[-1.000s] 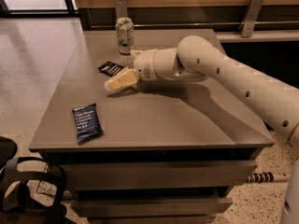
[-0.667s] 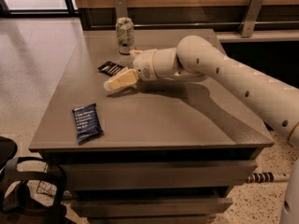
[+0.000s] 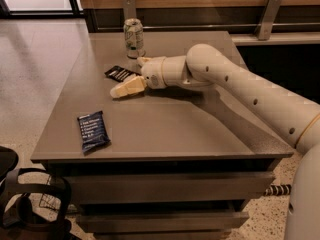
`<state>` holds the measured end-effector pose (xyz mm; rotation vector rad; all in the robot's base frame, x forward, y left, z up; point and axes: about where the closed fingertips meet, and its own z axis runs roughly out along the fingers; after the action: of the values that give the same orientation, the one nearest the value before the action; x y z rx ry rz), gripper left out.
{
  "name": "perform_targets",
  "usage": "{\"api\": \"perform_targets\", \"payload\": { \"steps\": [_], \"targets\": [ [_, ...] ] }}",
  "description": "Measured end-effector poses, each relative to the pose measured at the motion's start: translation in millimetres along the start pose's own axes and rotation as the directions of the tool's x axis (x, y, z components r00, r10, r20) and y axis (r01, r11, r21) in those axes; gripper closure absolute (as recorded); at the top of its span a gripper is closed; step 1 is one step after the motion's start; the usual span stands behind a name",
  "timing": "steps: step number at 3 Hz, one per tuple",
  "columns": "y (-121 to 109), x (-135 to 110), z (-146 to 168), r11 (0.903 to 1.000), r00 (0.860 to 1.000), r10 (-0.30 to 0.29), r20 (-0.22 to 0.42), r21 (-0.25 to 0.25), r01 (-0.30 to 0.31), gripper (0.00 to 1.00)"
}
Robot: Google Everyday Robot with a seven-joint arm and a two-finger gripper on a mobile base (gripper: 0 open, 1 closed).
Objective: Pick rxbar chocolate
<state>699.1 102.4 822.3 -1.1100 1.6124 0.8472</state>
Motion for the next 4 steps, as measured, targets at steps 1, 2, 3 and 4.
{"api": "perform_targets", "payload": {
  "steps": [1,2,3,4],
  "targets": [
    [-3.8,9.3,7.9,0.9999,1.000,0.012,0.012,0.007,-0.012,0.16],
    [-2.9,8.9,8.9,0.9999,1.000,0.012,0.012,0.005,-0.012,0.46],
    [-2.9,7.8,8.5,0.9999,1.000,0.012,0.012,0.005,-0.012,0.69],
    [-2.8,6.4,8.3,0.9999,1.000,0.012,0.012,0.005,-0.012,1.00]
  ]
}}
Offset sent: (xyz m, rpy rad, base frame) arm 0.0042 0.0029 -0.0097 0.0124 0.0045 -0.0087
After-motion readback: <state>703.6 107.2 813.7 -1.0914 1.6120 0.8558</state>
